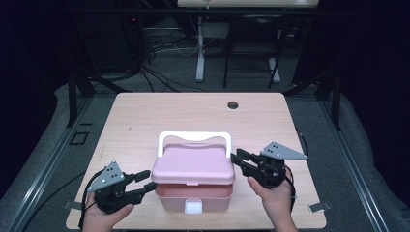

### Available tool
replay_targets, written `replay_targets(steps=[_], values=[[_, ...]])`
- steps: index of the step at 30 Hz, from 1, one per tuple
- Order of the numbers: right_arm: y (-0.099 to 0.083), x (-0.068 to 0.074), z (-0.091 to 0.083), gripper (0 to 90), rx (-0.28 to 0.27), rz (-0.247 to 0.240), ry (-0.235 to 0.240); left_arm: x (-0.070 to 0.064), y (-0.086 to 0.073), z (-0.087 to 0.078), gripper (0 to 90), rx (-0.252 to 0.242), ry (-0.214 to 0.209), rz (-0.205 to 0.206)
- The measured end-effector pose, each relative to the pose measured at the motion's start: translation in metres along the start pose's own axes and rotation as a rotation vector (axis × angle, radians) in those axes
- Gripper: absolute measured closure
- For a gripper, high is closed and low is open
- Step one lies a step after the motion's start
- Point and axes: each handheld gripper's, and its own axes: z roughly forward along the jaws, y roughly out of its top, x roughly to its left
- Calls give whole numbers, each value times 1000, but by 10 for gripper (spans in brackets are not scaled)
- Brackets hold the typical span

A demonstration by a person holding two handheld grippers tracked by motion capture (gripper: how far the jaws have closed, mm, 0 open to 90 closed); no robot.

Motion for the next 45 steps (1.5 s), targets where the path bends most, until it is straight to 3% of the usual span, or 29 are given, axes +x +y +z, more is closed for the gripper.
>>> replay_targets(steps=[8, 23, 37, 45], values=[[-1, -3, -4, 683, -15, -1, -21, 1, 9, -1, 550, -28, 8, 7], [-6, -6, -4, 682, 6, -28, -72, 10, 34, 2, 550, -69, 18, -2], [-8, -2, -3, 687, 5, -39, -77, 15, 50, 4, 562, -92, 35, -1], [-7, 5, 0, 696, -35, -77, -111, 17, 56, 6, 566, -93, 44, 5]])
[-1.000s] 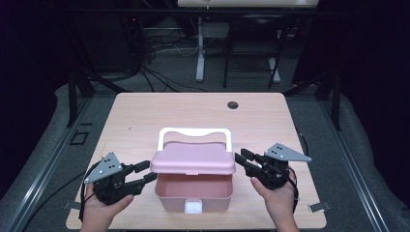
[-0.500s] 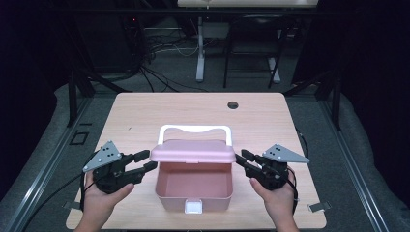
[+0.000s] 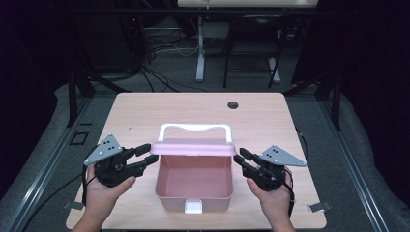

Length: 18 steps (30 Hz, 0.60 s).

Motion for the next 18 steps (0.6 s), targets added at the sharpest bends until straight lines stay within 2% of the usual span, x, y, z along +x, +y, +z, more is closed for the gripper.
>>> replay_targets(steps=[10, 18], values=[[0, 1, 15, 726, 15, -25, -26, 4, 6, 3, 567, 3, 6, 1], [5, 4, 22, 771, 0, -34, -50, 7, 4, 6, 567, -7, 10, -11]])
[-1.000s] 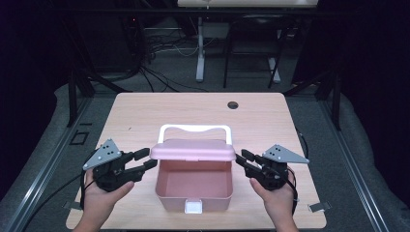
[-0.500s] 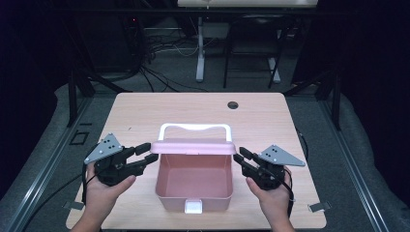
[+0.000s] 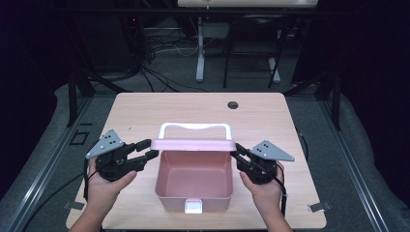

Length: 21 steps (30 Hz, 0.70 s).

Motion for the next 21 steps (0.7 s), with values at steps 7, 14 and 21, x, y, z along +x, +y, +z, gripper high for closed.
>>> replay_targets(steps=[7, 14, 21], values=[[6, 2, 4, 787, -6, -4, -32, 5, -9, 0, 563, 7, 4, -16], [7, 3, 6, 802, -24, 2, -61, 7, -26, 2, 562, 13, 1, -37], [10, 4, 10, 819, -32, 0, -90, 10, -44, 3, 563, 25, 3, -62]])
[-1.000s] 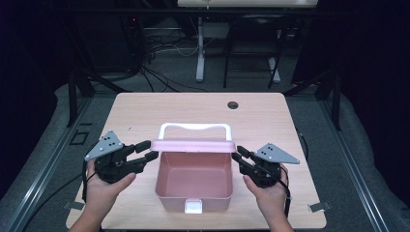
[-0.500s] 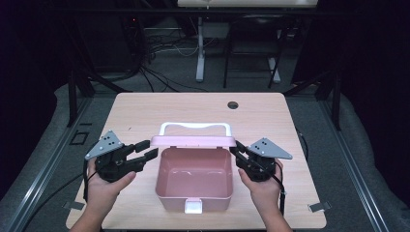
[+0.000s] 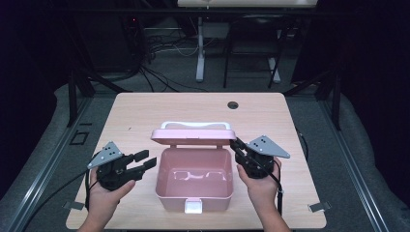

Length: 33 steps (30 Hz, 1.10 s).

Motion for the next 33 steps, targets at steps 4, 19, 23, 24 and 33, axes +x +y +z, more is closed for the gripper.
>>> replay_targets(steps=[4, 19, 23, 24, 33], values=[[2, 1, 2, 826, 4, -7, -17, 0, -10, 2, 570, 6, -12, -9], [11, 0, 10, 842, 18, 2, -51, -4, -34, 16, 542, 68, -44, -40], [12, -1, 11, 843, 26, -5, -50, -6, -36, 19, 535, 79, -42, -38], [13, -1, 11, 844, 28, -5, -50, -6, -37, 19, 535, 83, -43, -38], [15, -2, 13, 849, 35, -11, -55, -7, -42, 24, 535, 105, -42, -36]])
